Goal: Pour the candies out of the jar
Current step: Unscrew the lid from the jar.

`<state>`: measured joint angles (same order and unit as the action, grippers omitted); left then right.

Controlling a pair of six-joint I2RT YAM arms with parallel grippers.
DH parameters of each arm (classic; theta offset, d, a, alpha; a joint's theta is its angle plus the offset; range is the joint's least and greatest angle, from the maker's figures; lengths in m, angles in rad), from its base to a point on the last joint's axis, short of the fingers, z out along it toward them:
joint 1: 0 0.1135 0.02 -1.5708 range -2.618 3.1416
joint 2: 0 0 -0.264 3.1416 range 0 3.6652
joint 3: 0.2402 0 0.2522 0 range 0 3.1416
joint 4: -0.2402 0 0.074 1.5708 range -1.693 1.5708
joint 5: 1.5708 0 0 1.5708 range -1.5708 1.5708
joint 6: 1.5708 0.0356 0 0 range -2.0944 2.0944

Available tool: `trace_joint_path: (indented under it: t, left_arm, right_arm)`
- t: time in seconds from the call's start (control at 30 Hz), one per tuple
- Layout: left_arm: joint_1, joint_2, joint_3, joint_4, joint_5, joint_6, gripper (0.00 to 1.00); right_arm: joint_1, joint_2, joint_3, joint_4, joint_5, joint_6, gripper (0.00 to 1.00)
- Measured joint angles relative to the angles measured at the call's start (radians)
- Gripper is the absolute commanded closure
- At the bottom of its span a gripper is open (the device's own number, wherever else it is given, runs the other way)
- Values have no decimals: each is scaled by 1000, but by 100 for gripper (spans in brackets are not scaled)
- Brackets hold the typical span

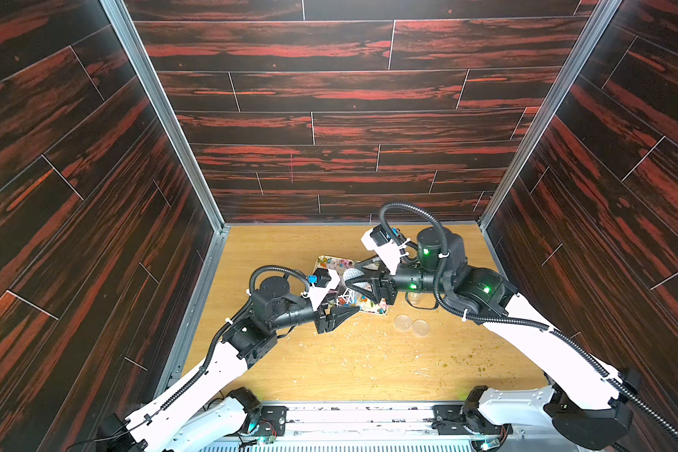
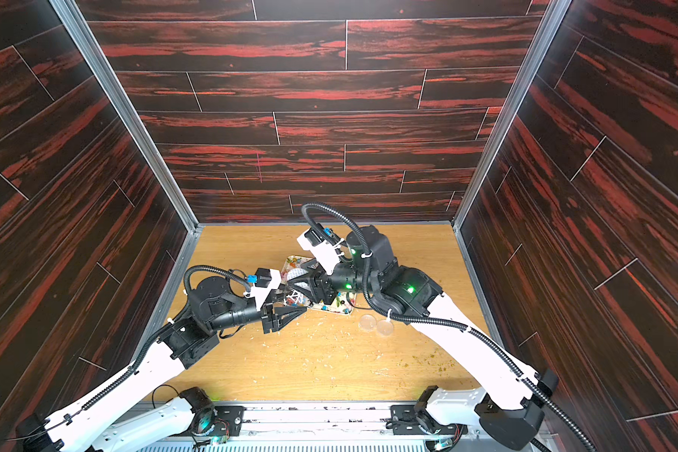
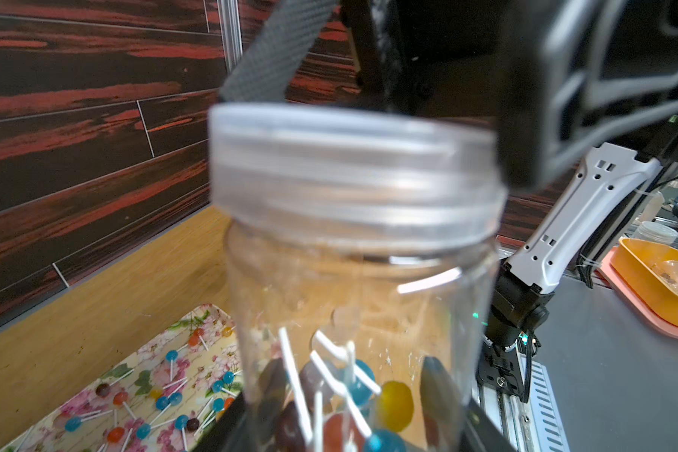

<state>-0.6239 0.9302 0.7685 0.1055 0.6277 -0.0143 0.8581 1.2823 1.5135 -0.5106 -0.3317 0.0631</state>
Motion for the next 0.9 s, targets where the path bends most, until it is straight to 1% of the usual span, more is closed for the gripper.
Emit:
trace_joint_path:
  t: [0.17,0.33,0.43,0.6,0.9]
  left_arm:
    - [-6,-3,0,15,15,7,58]
    - [-9,-4,0,29,19,7,58]
    - [-9,-4,0,32,19,6,58]
    - [-9,-4,0,36,19,5,58]
    - [-2,-4,-1,22,-1,-20,58]
  right_arm:
    - [-46,2,13,-19,-117,-87,51]
    - [-68,23,48,-50,-186,-154,48]
    - [-71,39,70,-68,-206,-178,46]
    - [-73,42,77,-73,-208,-188,36]
    - [-73,42,96,-48,-207,-156,23]
